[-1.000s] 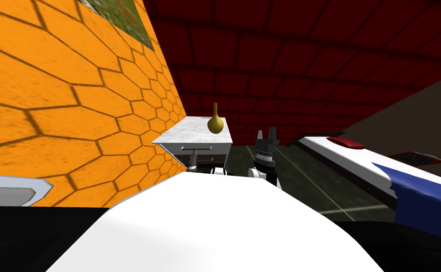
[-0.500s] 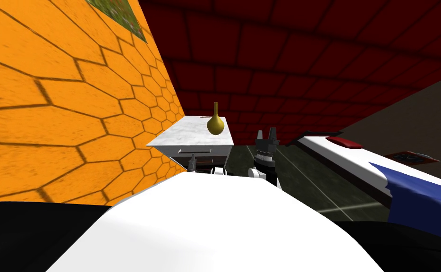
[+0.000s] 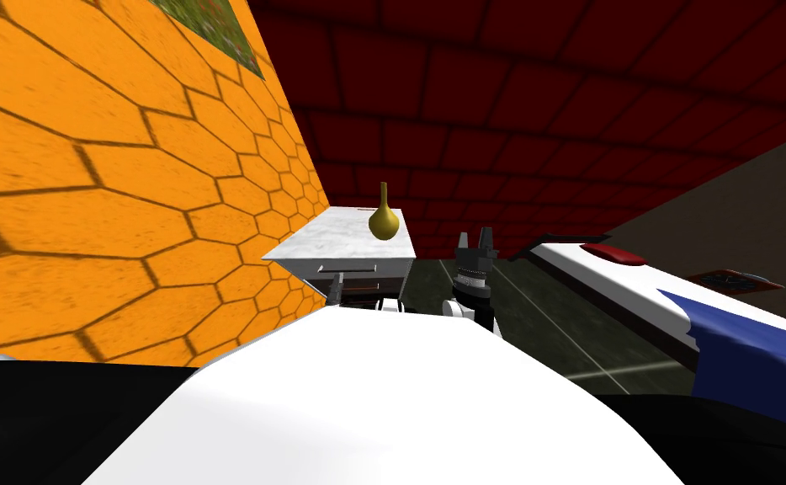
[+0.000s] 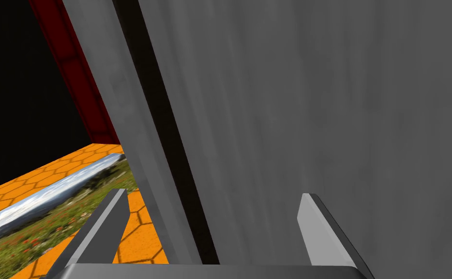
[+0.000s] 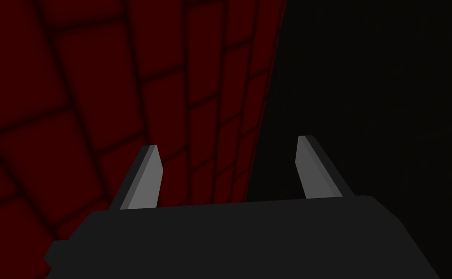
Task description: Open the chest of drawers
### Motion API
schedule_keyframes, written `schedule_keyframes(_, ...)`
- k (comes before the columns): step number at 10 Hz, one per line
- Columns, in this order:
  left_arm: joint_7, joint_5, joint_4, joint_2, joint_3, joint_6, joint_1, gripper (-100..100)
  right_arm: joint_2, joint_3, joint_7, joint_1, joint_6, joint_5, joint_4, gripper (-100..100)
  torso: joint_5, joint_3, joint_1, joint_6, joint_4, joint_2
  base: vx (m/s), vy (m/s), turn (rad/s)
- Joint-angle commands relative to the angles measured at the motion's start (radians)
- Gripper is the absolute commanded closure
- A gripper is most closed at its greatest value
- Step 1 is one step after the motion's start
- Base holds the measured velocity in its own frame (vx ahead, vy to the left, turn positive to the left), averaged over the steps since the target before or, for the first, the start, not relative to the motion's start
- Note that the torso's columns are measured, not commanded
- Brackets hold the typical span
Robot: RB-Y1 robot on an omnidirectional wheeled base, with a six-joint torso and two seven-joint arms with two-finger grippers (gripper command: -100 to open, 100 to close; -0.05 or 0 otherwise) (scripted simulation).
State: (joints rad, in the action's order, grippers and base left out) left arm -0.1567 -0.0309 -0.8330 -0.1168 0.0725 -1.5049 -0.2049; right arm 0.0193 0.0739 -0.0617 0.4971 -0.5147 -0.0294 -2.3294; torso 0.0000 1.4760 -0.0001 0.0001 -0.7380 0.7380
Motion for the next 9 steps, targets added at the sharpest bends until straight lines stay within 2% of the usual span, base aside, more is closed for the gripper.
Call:
schedule_keyframes(1,0.0,0.0,-0.036,-0.015,-0.001,0.038,0.008,-100,0.0,0.0,0.0,0.0,0.0,0.0,0.0,0,0.0,0.0,0.0,0.0,0.0,0.0,-0.041,-0.044,0.021)
schedule_keyframes(2,0.0,0.0,-0.048,-0.026,-0.001,0.056,0.018,-100,0.0,0.0,0.0,0.0,0.0,0.0,0.0,0,0.0,-0.001,-0.002,0.0,0.0,0.001,-0.076,-0.083,0.024)
schedule_keyframes(3,0.0,0.001,-0.065,-0.003,-0.001,0.077,0.03,-100,0.0,0.0,0.0,0.0,0.0,0.0,0.0,0,-0.001,-0.001,-0.003,0.0,-0.001,0.002,-0.104,-0.096,0.03)
schedule_keyframes(4,-0.001,0.001,-0.069,0.031,-0.001,0.08,0.033,-100,0.0,0.0,0.0,0.0,0.0,0.0,0.0,0,-0.001,-0.002,-0.002,0.0,-0.001,0.003,-0.082,-0.079,0.015)
schedule_keyframes(7,-0.001,0.001,-0.073,0.098,-0.001,0.083,0.035,-100,0.0,0.0,0.0,0.0,0.0,0.0,0.0,0,0.001,0.002,0.003,0.0,0.001,-0.003,-0.019,-0.024,0.0)
schedule_keyframes(8,-0.001,0.001,-0.074,0.113,-0.001,0.083,0.035,-100,0.0,0.0,0.0,0.0,0.0,0.0,0.0,0,0.001,0.002,0.003,0.0,0.001,-0.003,0.003,0.006,0.001)
schedule_keyframes(9,0.0,0.001,-0.077,0.101,-0.001,0.087,0.035,-100,0.0,0.0,0.0,0.0,0.0,0.0,0.0,0,0.0,0.001,0.002,0.0,0.0,-0.001,0.0,0.0,0.0)
